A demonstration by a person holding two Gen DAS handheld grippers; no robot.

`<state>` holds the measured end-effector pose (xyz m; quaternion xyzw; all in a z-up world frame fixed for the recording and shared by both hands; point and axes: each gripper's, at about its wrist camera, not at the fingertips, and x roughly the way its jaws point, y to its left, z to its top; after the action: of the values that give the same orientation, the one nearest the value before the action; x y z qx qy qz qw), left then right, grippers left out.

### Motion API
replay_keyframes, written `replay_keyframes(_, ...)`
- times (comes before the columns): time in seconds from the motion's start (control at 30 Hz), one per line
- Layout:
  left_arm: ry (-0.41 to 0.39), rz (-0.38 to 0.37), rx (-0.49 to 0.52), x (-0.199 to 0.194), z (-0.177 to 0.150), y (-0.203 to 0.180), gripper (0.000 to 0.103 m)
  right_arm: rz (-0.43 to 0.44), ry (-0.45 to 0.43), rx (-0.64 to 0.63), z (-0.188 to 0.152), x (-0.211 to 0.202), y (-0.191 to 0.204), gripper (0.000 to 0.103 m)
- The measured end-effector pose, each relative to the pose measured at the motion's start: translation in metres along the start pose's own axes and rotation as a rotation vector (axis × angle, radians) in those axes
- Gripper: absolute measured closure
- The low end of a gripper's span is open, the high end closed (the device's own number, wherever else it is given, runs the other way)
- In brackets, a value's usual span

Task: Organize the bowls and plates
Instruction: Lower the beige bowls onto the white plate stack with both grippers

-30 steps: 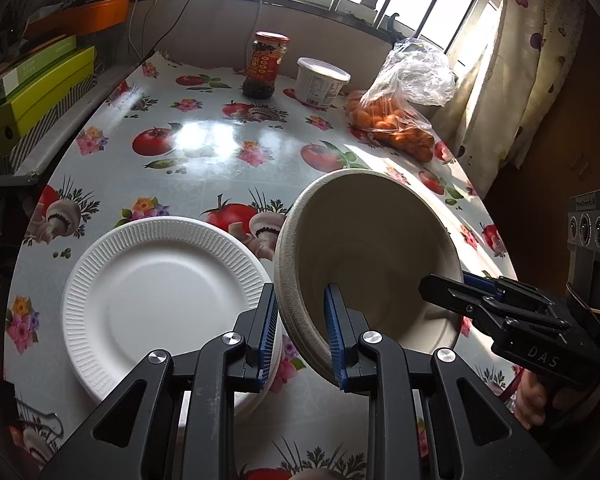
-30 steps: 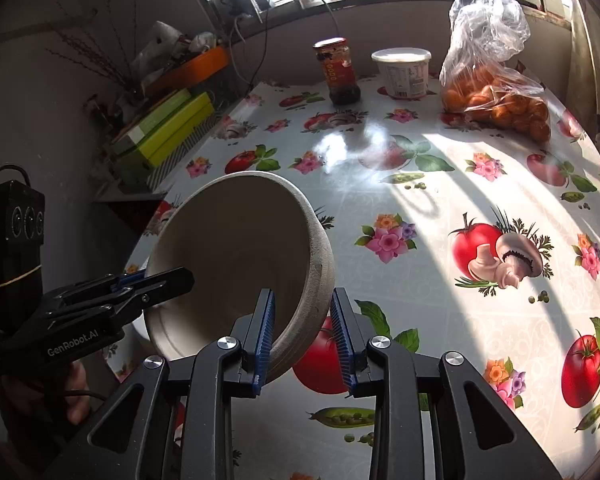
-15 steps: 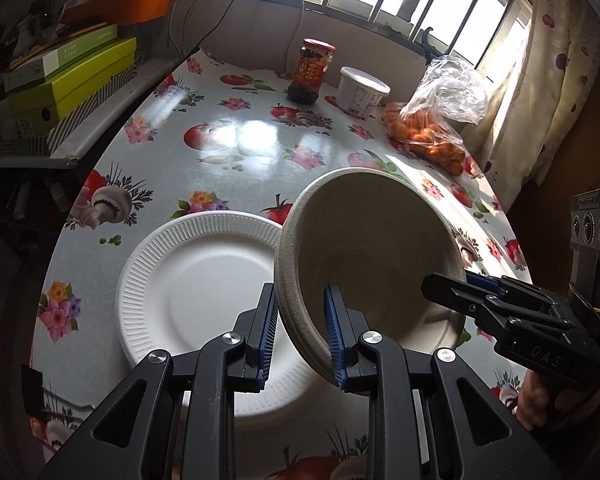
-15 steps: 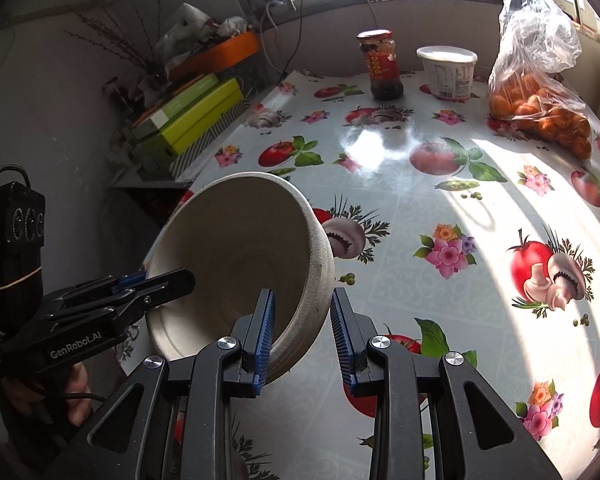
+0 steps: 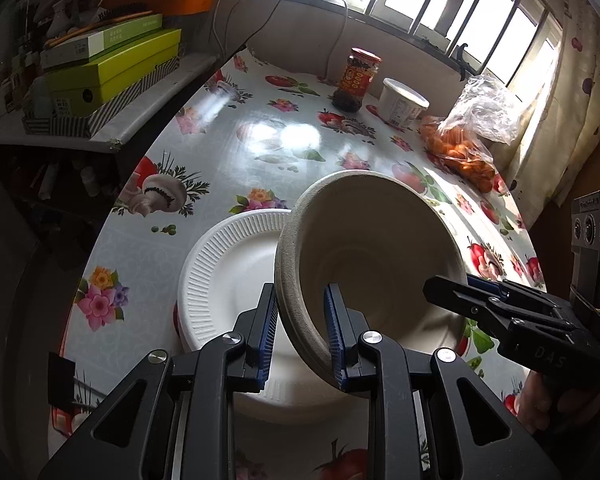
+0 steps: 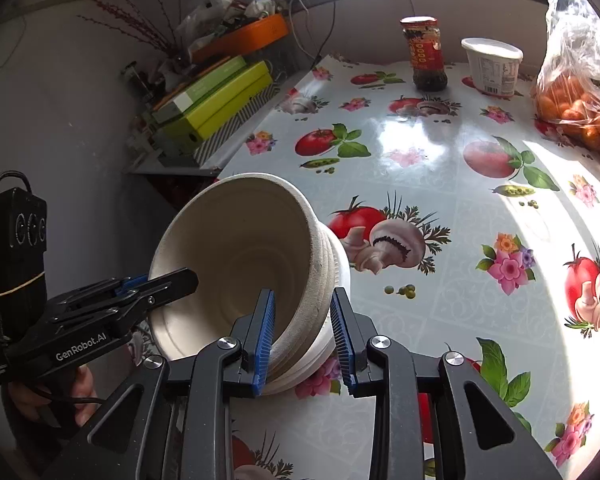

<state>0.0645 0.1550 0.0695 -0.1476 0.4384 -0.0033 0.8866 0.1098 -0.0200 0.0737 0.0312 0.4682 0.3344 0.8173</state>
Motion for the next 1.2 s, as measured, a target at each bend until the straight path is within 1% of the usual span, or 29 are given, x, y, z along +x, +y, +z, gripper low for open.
replay_keyframes(0.17,0.002,0.014,-0.027,0.0,0.001,0.013,0.078,0.023,0.016,0.002,0.006,0.011,0.007,0.075)
replay_keyframes(0.47,0.021,0.035,-0.048,0.008,0.003,0.025,0.078,0.033,0.041,0.007,0.011,0.027,0.012,0.075)
replay_keyframes(0.87,0.039,0.039,-0.057,0.014,0.004,0.028,0.078,0.028,0.062,0.018,0.014,0.039,0.01,0.073)
replay_keyframes(1.2,0.045,0.032,-0.069,0.017,0.004,0.032,0.078,0.025,0.07,0.025,0.012,0.04,0.009,0.073)
